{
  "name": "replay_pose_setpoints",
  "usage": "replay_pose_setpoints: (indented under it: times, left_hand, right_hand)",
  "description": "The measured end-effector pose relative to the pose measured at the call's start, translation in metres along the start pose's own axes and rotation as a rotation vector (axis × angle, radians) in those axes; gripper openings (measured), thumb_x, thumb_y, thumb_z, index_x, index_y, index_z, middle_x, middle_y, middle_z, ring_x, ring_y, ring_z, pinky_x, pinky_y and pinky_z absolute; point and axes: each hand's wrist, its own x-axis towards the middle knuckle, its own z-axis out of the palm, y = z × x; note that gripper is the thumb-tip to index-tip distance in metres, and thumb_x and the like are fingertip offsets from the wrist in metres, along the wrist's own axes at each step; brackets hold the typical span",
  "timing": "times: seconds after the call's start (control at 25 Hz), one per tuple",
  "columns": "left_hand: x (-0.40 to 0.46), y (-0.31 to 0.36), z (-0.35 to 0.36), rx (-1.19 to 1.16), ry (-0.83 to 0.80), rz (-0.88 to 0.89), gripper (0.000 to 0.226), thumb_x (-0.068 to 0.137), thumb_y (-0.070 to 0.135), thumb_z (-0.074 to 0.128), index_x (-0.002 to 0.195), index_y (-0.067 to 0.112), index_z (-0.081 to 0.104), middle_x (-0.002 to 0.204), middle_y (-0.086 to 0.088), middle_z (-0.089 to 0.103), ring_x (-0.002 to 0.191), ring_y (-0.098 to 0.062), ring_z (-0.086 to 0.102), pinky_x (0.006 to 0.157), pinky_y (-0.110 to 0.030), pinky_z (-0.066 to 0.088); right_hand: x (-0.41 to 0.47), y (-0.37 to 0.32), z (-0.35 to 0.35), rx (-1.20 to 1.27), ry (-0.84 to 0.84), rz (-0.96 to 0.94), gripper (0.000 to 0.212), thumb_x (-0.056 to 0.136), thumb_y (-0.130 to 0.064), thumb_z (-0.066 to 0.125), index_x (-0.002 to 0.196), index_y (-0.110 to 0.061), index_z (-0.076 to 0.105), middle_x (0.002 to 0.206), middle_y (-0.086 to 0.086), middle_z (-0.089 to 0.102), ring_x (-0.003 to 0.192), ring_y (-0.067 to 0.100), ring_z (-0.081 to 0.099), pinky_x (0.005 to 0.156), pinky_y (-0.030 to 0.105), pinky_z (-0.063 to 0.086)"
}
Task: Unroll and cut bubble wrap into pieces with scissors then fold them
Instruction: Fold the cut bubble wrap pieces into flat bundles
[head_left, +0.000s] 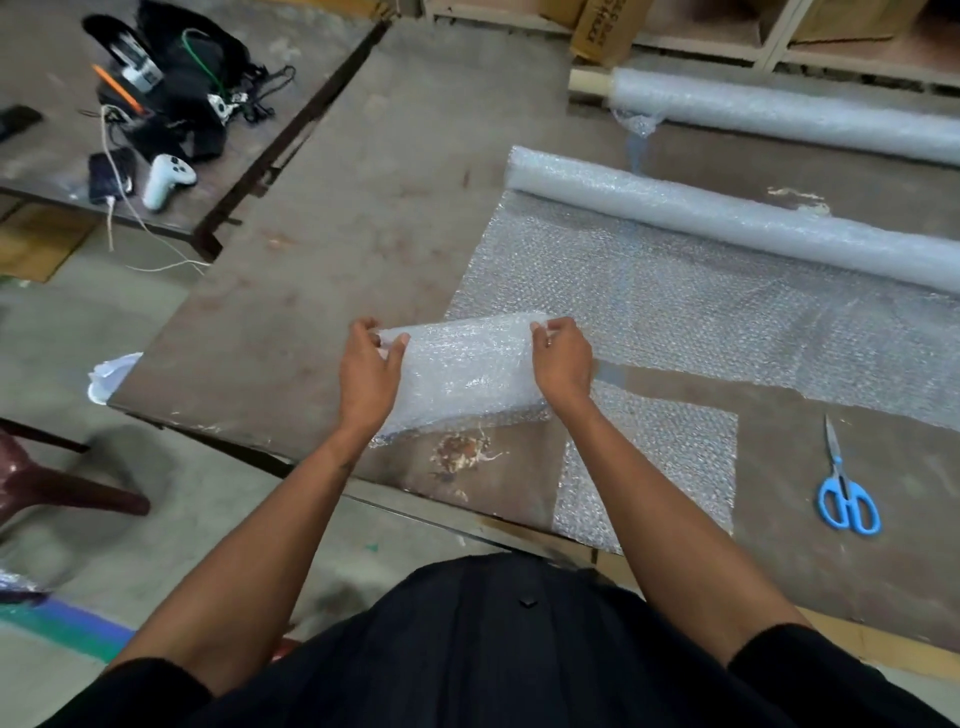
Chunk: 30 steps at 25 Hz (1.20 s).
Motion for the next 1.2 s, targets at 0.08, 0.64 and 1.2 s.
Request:
replay_pose_setpoints:
  times: [0.08,0.64,1.2]
  left_hand:
    - [-0.010,-0.005,0.001,0.133,0.118,0.085,0.060,0.106,0.047,0.061,0.151,0.011,0.043,0.144,-0.013,0.045,0.130,-0.029,0.047,0.109,-0.046,0.040]
    - [-0.003,-0.045,0.021,0.562,-0.341,0.326,0.071,0.108,0.070,0.015,0.170,0.036,0.008,0.179,0.001,0.007,0.165,-0.020,0.005,0.132,-0.052,0.002]
    - [-0.080,0.076,0.097,0.282,-0.445,0.711,0.043,0.113,0.033,0.047,0.153,0.018,0.050,0.142,-0.008,0.062,0.120,-0.029,0.063,0.098,-0.046,0.053]
  right_hand:
    - [-0.011,-0.002,0.005,-0.174,0.125,-0.120,0.049,0.110,-0.048,0.051,0.138,-0.008,0.055,0.131,0.013,0.062,0.121,0.030,0.057,0.101,0.042,0.043]
    - [-0.010,0.020,0.034,-0.600,-0.321,-0.490,0.067,0.111,-0.065,0.015,0.170,-0.035,0.010,0.179,-0.004,-0.001,0.165,0.017,-0.004,0.133,0.052,0.004]
    - [-0.064,0.133,-0.082,-0.532,0.187,-0.127,0.037,0.107,-0.013,0.050,0.143,-0.019,0.057,0.126,0.004,0.064,0.119,0.025,0.059,0.101,0.045,0.036]
